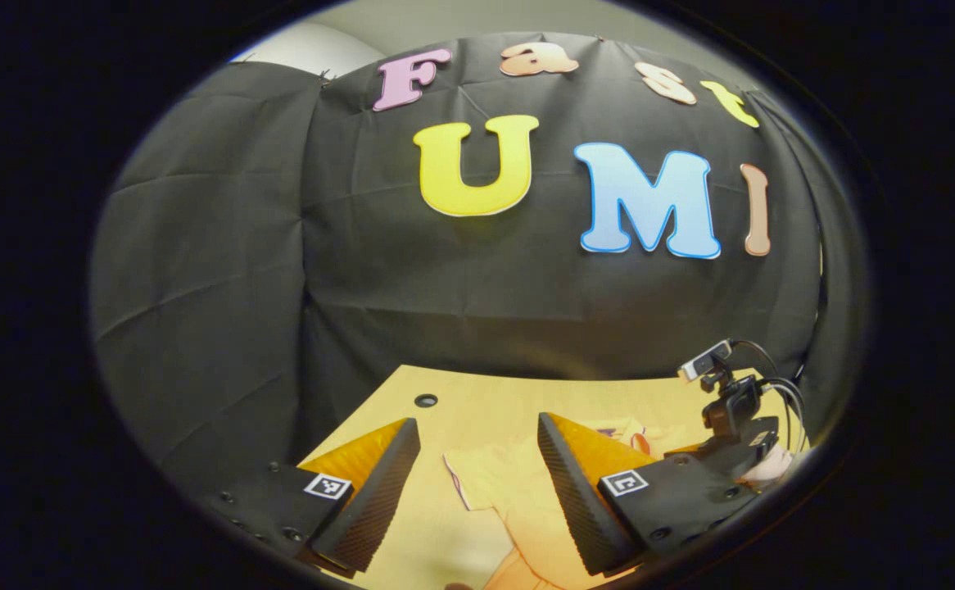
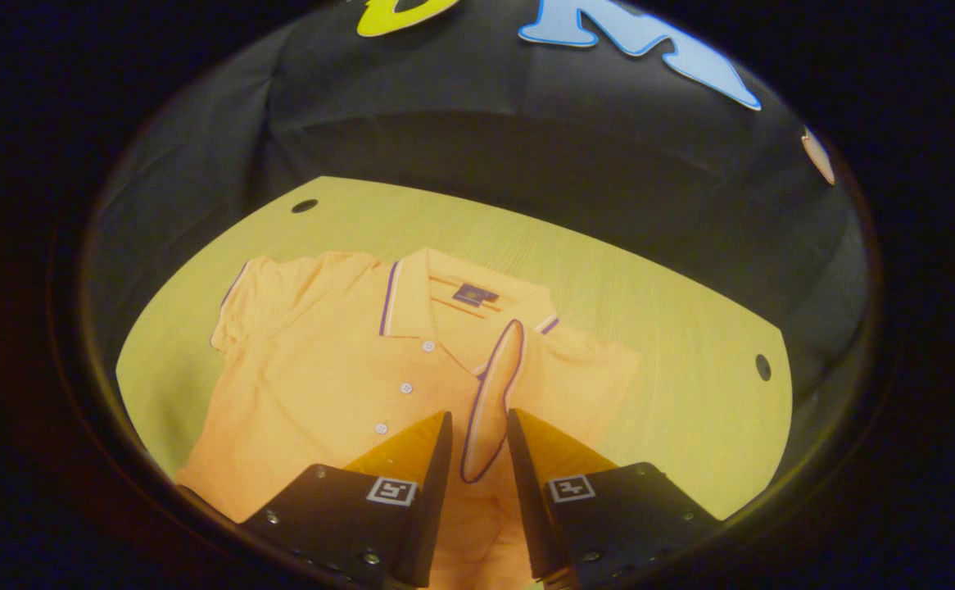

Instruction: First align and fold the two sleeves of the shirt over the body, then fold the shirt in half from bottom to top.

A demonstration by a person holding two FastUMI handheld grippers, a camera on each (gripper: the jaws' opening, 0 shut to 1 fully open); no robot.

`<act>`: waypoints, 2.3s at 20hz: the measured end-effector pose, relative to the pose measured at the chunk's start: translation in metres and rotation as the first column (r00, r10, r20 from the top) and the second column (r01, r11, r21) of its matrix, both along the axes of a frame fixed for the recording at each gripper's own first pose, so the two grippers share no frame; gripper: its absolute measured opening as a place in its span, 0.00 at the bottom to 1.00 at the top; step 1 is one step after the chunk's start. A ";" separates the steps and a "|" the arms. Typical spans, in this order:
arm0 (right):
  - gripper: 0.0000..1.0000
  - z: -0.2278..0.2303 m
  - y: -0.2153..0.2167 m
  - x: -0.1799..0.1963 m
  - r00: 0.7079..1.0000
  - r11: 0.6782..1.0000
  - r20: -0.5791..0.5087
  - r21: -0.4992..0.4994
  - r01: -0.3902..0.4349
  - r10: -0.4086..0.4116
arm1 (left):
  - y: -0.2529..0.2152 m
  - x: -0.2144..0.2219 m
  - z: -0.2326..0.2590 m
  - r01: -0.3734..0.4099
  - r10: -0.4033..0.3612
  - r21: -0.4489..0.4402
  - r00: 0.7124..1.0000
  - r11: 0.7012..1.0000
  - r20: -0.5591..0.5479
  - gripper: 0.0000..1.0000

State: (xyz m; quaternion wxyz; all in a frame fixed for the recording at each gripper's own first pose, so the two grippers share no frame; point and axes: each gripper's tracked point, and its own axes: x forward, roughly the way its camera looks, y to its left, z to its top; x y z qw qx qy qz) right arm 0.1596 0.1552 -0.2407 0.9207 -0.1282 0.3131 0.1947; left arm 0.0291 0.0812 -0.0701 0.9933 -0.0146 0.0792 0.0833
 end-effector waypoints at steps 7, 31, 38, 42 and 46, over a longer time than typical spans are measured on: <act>0.48 0.042 -0.006 -0.005 0.996 0.994 0.063 0.095 0.053 -0.059 | 0.006 0.036 -0.032 0.030 -0.029 0.012 0.999 0.999 -0.035 0.95; 0.48 0.113 -0.053 -0.069 0.949 0.914 0.083 0.306 0.267 -0.305 | 0.055 0.153 -0.279 0.065 -0.079 -0.046 0.878 0.997 -0.472 0.96; 0.48 0.110 -0.062 -0.075 0.939 0.902 0.077 0.315 0.297 -0.336 | 0.051 0.156 -0.297 0.021 -0.058 -0.085 0.880 0.996 -0.472 0.96; 0.48 0.106 -0.062 -0.073 0.937 0.899 0.073 0.314 0.305 -0.343 | 0.035 0.161 -0.298 0.071 -0.100 -0.078 0.873 0.994 -0.477 0.63; 0.48 0.101 -0.063 -0.073 0.937 0.898 0.065 0.314 0.308 -0.344 | 0.029 0.164 -0.297 0.093 -0.115 -0.070 0.866 0.993 -0.487 0.17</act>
